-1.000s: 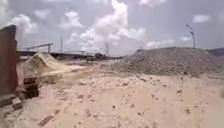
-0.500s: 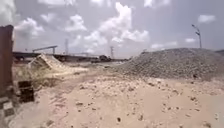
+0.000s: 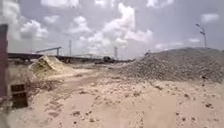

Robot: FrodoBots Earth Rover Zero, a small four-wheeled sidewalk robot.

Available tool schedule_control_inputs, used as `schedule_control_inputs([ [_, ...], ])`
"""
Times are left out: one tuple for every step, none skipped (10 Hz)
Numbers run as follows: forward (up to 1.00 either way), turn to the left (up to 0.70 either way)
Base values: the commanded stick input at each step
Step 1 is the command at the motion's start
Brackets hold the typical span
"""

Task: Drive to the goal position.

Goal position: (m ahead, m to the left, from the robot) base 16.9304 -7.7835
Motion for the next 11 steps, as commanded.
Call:
schedule_control_inputs([
  [0.54,0.14],
  [0.54,0.14],
  [0.54,0.14],
  [0.54,0.14],
  [0.54,0.14],
  [0.54,0.14],
  [0.55,0.14],
  [0.48,0.29],
  [0.47,0.28],
  [0.46,0.28],
  [0.46,0.28],
])
